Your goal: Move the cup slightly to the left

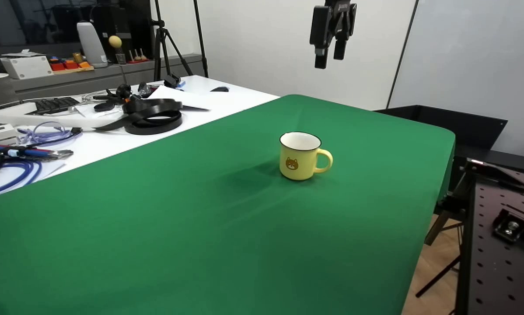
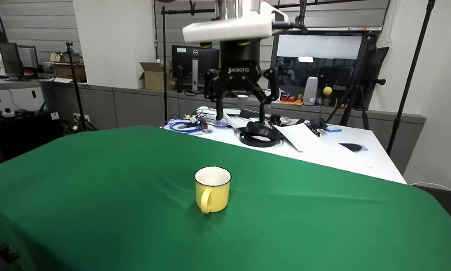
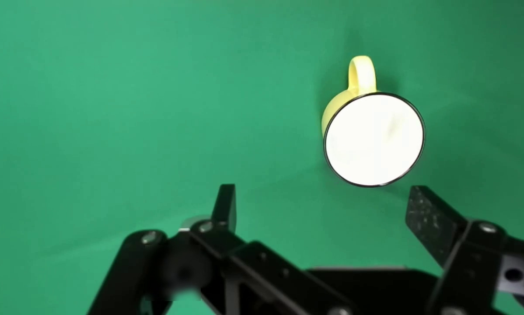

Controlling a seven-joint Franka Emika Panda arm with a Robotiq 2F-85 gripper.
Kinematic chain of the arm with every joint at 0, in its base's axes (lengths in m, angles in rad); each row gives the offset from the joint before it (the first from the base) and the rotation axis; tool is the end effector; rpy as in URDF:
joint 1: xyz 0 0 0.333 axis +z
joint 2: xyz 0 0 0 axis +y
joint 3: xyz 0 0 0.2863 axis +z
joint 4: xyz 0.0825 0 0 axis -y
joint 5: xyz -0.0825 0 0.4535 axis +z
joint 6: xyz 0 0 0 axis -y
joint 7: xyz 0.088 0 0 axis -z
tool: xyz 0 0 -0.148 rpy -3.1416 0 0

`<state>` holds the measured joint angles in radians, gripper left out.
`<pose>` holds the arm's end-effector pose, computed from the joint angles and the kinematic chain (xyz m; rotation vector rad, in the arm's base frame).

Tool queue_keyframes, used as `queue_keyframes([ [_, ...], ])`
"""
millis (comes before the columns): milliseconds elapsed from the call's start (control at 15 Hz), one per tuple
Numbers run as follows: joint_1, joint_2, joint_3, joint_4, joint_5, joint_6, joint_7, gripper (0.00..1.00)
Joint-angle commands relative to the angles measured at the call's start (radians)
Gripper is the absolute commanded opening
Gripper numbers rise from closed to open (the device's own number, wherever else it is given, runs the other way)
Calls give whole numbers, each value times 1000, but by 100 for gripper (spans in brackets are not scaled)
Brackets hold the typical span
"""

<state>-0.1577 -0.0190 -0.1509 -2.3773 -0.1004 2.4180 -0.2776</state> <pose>0.5253 -0.1705 0.2152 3.0601 0.0646 0.0581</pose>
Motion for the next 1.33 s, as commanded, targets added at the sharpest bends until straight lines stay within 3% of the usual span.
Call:
queue_keyframes([
  [0, -7, 188, -6, 124, 46, -8, -60, 100],
  [600, -8, 464, 29, 292, 3, -24, -31, 100],
  [1267, -3, 492, 56, 285, -31, -38, -40, 100],
])
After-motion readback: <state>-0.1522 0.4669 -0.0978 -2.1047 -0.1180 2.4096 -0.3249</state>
